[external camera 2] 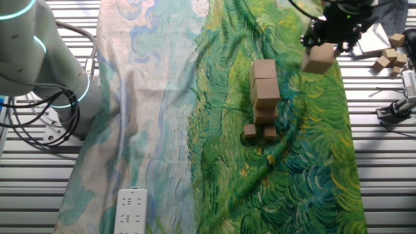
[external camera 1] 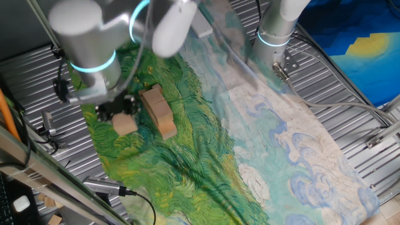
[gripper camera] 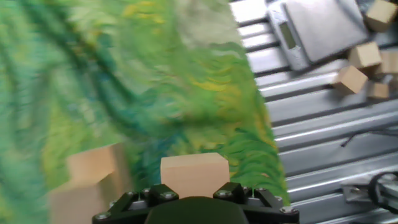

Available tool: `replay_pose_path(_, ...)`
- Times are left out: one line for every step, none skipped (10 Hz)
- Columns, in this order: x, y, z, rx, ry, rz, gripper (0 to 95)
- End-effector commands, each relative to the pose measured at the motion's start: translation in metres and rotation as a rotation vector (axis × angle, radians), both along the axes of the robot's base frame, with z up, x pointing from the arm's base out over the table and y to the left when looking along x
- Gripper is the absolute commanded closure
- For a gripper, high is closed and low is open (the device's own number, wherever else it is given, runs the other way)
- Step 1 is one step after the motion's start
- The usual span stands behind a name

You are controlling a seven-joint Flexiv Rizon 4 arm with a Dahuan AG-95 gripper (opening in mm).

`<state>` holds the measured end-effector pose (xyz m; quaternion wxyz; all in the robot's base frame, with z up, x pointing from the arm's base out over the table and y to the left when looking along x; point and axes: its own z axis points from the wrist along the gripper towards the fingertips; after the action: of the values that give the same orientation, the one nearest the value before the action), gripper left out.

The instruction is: Stack the blocks into a pyramid shape

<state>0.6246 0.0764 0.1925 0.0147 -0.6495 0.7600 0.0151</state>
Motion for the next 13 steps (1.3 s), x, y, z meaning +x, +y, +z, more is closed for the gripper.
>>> replay_pose_path(-0.022, -0.008, 0.008, 0.040, 0.047, 0.015, 95.0)
replay_pose_path(-0.031, -0.011, 0.009, 0.038, 0.052, 0.020, 95.0)
replay_pose_path(-0.041, -0.013, 0.008, 0.045, 0.062, 0.024, 95.0)
replay_pose_path(-0.047, -0.014, 0.006, 0.056, 0.070, 0.028, 95.0)
replay_pose_path(-0.052, -0.015, 0.004, 0.070, 0.082, 0.036, 95.0)
replay_pose_path(-0.058, -0.015, 0.003, 0.071, 0.084, 0.046, 95.0)
replay_pose_path(-0.062, -0.016, 0.002, 0.071, 0.086, 0.050, 95.0)
replay_pose_path(-0.071, -0.017, 0.002, 0.066, 0.086, 0.049, 95.0)
replay_pose_path(-0.077, -0.019, 0.003, 0.056, 0.076, 0.049, 95.0)
replay_pose_path(-0.083, -0.021, 0.004, 0.037, 0.049, 0.047, 95.0)
replay_pose_path(-0.086, -0.021, 0.004, 0.028, 0.037, 0.045, 95.0)
replay_pose_path(-0.090, -0.022, 0.004, 0.004, 0.017, 0.038, 95.0)
replay_pose_path(-0.095, -0.023, 0.003, -0.015, -0.007, 0.036, 95.0)
